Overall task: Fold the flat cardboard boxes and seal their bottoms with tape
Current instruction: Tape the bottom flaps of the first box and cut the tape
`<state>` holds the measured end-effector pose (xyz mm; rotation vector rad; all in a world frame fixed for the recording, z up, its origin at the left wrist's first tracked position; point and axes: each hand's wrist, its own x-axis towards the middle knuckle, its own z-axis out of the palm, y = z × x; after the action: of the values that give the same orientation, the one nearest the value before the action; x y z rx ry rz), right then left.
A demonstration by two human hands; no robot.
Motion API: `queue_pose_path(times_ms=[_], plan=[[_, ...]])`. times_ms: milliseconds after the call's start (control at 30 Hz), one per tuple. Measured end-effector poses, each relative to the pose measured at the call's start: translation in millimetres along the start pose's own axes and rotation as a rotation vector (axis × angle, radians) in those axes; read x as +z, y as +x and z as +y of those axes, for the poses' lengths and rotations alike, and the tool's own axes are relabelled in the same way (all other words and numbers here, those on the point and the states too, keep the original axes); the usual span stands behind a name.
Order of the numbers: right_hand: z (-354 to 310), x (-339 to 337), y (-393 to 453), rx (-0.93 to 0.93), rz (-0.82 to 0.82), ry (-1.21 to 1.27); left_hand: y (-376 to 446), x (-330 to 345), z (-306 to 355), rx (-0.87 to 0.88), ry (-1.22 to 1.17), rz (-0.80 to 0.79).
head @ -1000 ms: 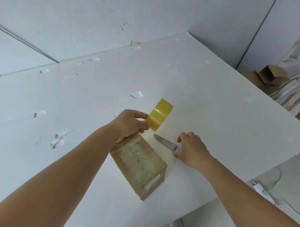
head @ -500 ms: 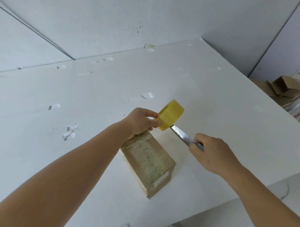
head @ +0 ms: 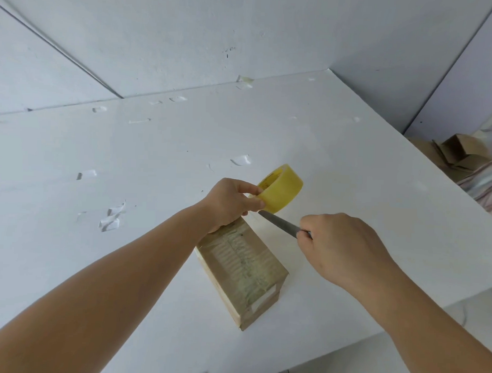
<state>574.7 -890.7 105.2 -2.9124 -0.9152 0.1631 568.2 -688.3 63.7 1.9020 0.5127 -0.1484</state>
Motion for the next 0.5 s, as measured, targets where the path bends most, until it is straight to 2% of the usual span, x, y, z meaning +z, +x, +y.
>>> queue_pose_path(times_ms=[233,333,400,500], plan=[[-22.8,-5.3,6.3,-0.024,-0.024,-0.103,-0.2,-0.1,-1.7,0.042,0.008,0.01],[-23.4,10.3,13.2,-0.087,-0.181,-0.182,-0.4,-2.7,-2.9,0.073,-0.048,0.033],[-14.0,33.7,16.9,-0.083,-0.264,-0.158,-0.7,-3.6,-2.6,0.092,-0.092,0.025],[1.8,66.0,28.4,-0.016,-0.232,-0.063,0.9,-5.7,-5.7,0.066,-0.095,0.039]])
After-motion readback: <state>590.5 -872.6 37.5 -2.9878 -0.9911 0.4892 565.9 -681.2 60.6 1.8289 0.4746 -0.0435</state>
